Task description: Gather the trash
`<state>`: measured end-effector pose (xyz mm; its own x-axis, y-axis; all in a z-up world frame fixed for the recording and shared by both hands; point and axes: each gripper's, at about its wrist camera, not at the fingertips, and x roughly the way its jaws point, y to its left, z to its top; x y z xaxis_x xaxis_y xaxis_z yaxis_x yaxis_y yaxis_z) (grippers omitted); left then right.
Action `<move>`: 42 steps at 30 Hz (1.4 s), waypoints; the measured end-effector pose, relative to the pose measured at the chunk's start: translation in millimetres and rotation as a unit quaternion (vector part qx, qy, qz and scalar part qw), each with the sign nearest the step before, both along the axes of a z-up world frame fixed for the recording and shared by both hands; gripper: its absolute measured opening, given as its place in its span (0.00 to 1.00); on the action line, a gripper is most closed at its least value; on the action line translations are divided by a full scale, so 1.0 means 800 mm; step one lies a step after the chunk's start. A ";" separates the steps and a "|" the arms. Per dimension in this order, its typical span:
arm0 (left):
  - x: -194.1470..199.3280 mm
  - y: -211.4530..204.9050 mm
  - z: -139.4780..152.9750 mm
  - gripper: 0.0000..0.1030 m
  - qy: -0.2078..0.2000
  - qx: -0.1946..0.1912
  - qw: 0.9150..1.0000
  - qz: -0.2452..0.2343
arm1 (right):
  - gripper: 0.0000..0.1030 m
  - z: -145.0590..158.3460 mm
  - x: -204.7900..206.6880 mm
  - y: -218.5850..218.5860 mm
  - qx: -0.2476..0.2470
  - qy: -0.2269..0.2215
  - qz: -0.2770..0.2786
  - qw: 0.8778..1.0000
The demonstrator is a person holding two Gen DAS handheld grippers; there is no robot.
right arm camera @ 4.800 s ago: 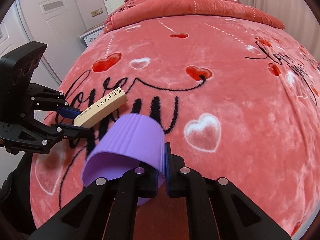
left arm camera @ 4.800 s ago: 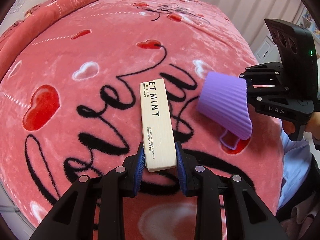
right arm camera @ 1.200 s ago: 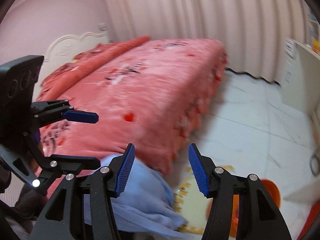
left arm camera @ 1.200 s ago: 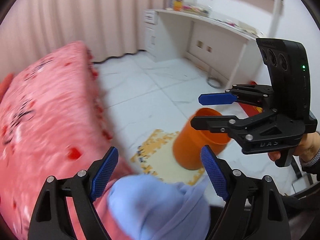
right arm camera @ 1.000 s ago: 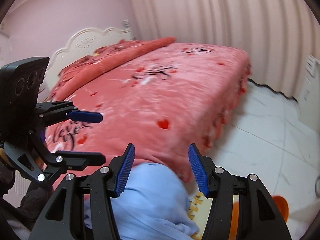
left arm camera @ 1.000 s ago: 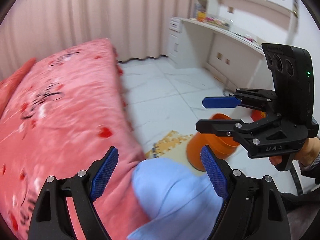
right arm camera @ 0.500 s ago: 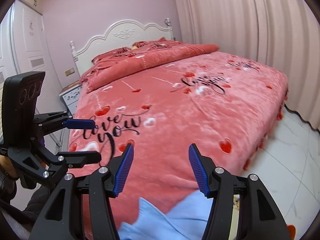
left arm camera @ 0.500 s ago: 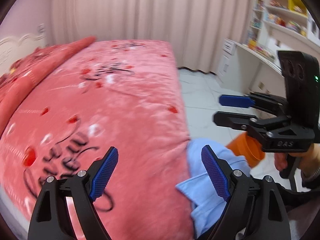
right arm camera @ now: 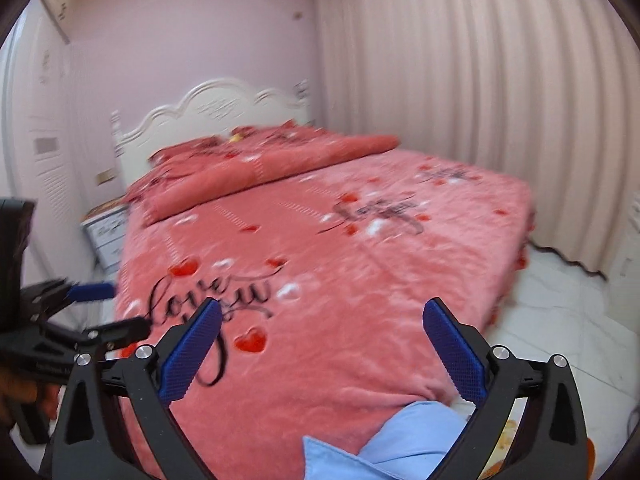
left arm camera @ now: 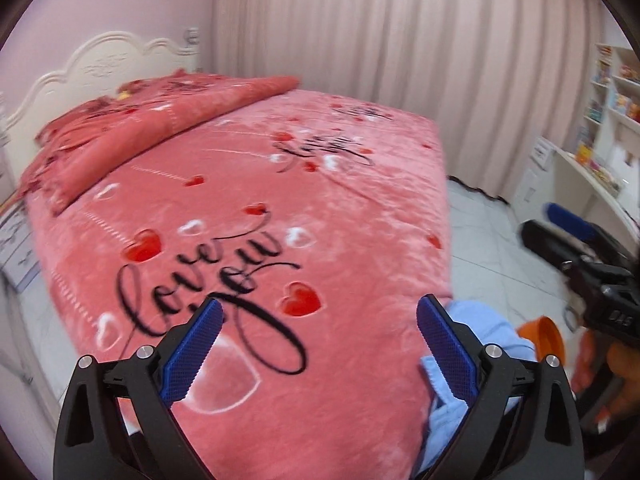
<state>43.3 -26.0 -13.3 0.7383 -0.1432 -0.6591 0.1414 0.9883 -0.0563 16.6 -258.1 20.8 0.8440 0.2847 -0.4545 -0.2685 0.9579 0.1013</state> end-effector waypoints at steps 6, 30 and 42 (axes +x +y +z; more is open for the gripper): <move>-0.018 0.011 0.004 0.94 -0.027 -0.019 0.998 0.047 | 0.96 -0.007 -0.016 0.005 -0.013 -0.006 -0.078 0.997; -0.025 -0.004 0.007 0.94 -0.042 0.023 0.998 0.050 | 0.96 -0.029 -0.019 0.018 -0.024 0.020 -0.056 0.998; -0.023 -0.005 0.003 0.94 -0.035 0.023 0.998 0.046 | 0.96 -0.034 -0.015 0.023 -0.021 0.029 -0.050 0.998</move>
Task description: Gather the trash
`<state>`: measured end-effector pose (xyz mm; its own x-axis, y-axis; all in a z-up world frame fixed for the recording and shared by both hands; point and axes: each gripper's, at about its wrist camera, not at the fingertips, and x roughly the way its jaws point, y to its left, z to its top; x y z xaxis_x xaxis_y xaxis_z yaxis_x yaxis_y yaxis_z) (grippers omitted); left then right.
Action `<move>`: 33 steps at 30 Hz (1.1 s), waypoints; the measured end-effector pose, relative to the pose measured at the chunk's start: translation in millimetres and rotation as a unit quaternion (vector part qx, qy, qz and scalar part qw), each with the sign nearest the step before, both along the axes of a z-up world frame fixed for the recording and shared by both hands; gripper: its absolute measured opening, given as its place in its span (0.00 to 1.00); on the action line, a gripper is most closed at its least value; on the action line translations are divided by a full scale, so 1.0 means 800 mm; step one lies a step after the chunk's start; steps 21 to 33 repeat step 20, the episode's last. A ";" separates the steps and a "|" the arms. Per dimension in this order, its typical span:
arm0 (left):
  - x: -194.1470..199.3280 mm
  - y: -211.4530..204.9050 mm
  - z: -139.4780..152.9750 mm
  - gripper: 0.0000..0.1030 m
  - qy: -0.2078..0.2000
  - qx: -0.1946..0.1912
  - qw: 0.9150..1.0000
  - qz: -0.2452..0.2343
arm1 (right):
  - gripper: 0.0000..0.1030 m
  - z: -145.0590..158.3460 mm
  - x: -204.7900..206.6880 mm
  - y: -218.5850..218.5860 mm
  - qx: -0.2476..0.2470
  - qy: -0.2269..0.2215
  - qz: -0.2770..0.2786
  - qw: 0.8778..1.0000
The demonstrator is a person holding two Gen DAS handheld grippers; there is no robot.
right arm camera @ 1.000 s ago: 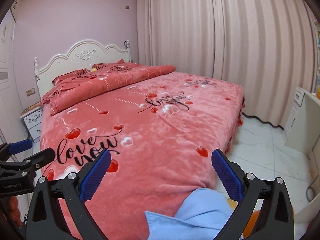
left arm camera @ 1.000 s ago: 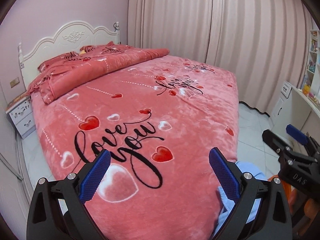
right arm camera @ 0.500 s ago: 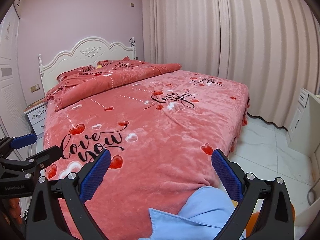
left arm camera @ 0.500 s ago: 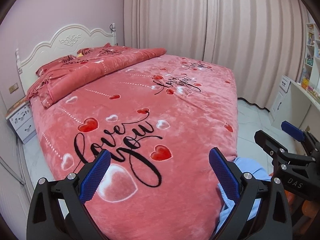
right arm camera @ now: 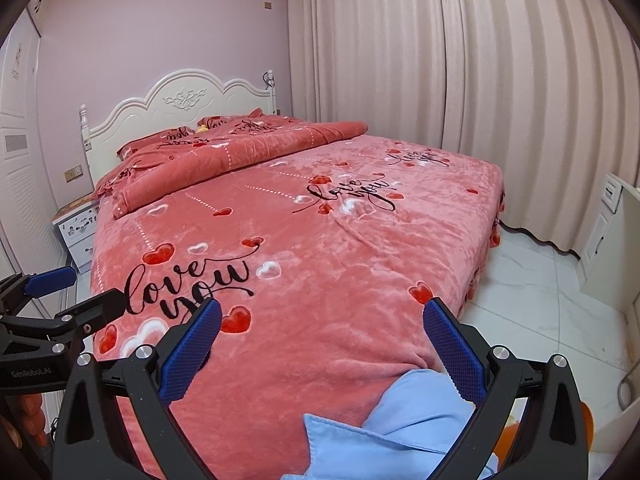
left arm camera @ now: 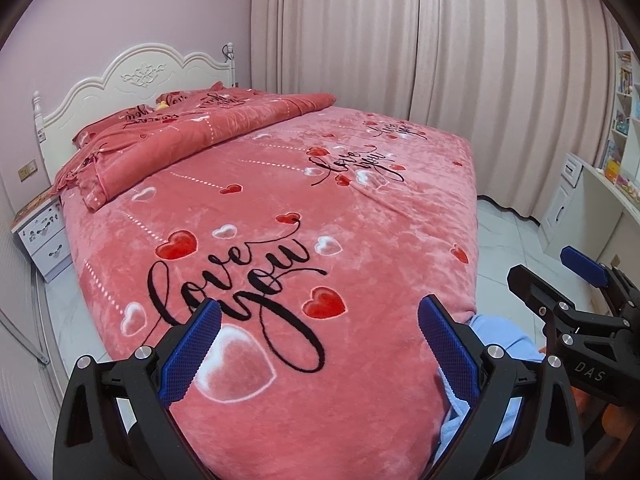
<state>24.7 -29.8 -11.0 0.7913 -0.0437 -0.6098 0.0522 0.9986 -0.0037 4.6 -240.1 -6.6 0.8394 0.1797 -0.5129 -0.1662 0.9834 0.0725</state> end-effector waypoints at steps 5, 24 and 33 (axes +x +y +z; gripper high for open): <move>0.002 0.001 -0.001 0.94 0.001 -0.002 1.000 0.000 | 0.96 -0.001 0.001 0.000 0.001 0.002 -0.001 1.000; 0.005 0.001 -0.008 0.94 0.016 -0.006 1.000 0.001 | 0.96 -0.008 0.008 0.005 0.003 0.014 0.002 1.000; 0.005 0.001 -0.008 0.94 0.016 -0.006 1.000 0.001 | 0.96 -0.008 0.008 0.005 0.003 0.014 0.002 1.000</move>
